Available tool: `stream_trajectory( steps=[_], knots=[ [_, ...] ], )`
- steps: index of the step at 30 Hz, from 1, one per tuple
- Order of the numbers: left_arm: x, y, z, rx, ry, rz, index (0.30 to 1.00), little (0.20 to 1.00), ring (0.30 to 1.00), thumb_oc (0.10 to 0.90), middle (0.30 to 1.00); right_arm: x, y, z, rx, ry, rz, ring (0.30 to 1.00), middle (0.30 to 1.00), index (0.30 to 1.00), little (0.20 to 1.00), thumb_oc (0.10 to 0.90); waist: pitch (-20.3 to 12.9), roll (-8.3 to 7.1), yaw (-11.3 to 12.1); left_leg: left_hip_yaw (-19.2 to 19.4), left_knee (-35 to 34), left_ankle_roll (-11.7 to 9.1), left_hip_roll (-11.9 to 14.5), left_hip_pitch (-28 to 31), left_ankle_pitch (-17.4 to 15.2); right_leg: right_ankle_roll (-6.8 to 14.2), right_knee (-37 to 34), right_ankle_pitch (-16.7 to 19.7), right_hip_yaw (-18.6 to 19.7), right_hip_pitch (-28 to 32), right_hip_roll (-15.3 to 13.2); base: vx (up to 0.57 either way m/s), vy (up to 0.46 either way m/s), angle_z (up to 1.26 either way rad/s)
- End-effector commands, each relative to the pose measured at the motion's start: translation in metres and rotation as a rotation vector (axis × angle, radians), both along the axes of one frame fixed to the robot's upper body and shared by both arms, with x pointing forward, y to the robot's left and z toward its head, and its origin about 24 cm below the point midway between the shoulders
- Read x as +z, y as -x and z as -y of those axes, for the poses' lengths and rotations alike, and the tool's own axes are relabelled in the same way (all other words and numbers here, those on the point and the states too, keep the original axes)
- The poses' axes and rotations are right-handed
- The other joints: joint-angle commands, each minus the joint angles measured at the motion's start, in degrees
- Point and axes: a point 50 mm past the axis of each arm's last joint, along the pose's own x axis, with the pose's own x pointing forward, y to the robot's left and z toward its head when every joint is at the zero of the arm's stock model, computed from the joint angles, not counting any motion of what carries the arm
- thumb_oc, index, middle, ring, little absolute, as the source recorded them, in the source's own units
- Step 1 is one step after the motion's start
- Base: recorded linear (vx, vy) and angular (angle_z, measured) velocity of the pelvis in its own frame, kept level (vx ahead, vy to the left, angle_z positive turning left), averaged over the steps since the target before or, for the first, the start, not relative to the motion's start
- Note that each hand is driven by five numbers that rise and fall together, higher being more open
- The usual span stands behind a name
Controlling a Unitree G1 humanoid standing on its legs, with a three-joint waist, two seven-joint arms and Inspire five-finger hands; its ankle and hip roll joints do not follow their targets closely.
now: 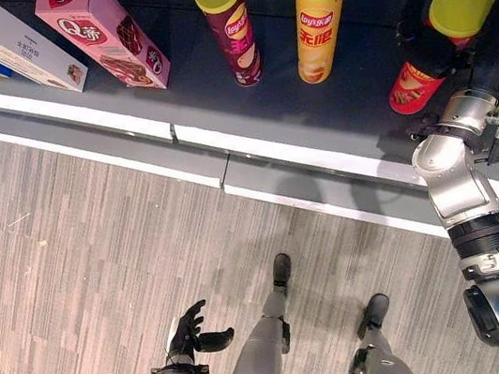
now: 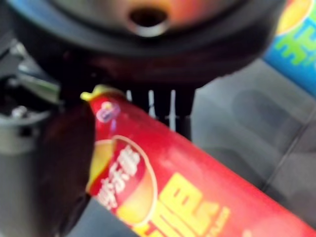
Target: Put the goods on the table back onto the shelves and tidy them up.
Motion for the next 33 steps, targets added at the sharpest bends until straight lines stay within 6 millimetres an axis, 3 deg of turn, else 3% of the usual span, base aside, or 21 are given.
stream_trajectory(
  steps=[1, 9, 18, 23, 24, 33],
  knots=[
    [-0.004, 0.011, -0.01, 0.014, -0.064, -0.01, 0.9, 0.9, 0.9, 0.8, 0.9, 0.029, 0.016, -0.001, 0.013, 0.105, 0.156, 0.9, 0.9, 0.9, 0.9, 0.8, -3.7, -0.49, 0.57, -0.15, 1.92, -4.2, 2.04, 0.2, -6.75, 3.69, 2.92, 1.26, -0.29, -1.74, -5.86, 0.0, 0.0, 0.0],
    [-0.004, 0.011, -0.01, 0.014, -0.064, -0.017, 0.9, 0.9, 0.9, 0.8, 0.9, 0.025, 0.014, -0.003, 0.03, 0.103, 0.137, 0.9, 0.9, 0.9, 0.9, 0.8, -4.16, -1.2, 0.31, 0.14, 2.49, -4.17, 2.17, 0.32, -7.19, 3.72, 2.97, 1.38, -0.27, -1.58, -5.87, -0.01, 0.002, 0.0],
    [-0.008, 0.013, -0.014, 0.024, -0.073, -0.058, 0.9, 0.9, 0.9, 0.8, 0.9, 0.019, 0.021, -0.019, 0.122, 0.157, 0.118, 0.9, 0.9, 0.9, 0.9, 0.8, -6.65, -4.09, -0.7, 1.14, 2.54, -4.25, 3.41, 2.64, -7.93, 3.59, 2.76, 1.72, -0.18, -0.11, -5.54, 0.0, -0.003, -0.01],
    [-0.018, 0.029, -0.022, 0.056, -0.089, -0.145, 0.9, 0.9, 0.9, 0.8, 0.9, -0.014, 0.028, -0.03, 0.261, 0.12, 0.004, 0.9, 0.9, 0.9, 0.9, 0.8, -9.97, -6.95, -2.46, 3.05, 1.22, -4.05, 4.49, 6.98, -8.59, 3.62, 1.95, 2.16, -0.2, 2.43, -5.28, 0.05, 0.006, -0.11],
    [-0.025, 0.04, -0.027, 0.076, -0.099, -0.204, 0.9, 0.9, 0.9, 0.8, 0.9, -0.034, 0.033, -0.034, 0.36, 0.068, -0.073, 0.9, 0.9, 0.9, 0.9, 0.8, -12.02, -8.17, -3.84, 4.5, 0.49, -3.89, 4.53, 9.13, -9.14, 3.88, 1.76, 2.67, -0.46, 3.7, -5.42, 0.07, 0.044, -0.27],
    [-0.038, 0.069, -0.036, 0.14, -0.094, -0.315, 0.9, 0.9, 0.9, 0.8, 0.9, -0.08, 0.049, -0.035, 0.571, -0.051, -0.267, 0.9, 0.9, 0.9, 0.9, 0.8, -15.74, -9.97, -6.75, 7.16, 0.39, -3.07, 4.47, 14.84, -11.29, 3.97, 1.92, 2.5, 1.8, 6.53, -5.54, 0.07, 0.05, -0.23]
  ],
)
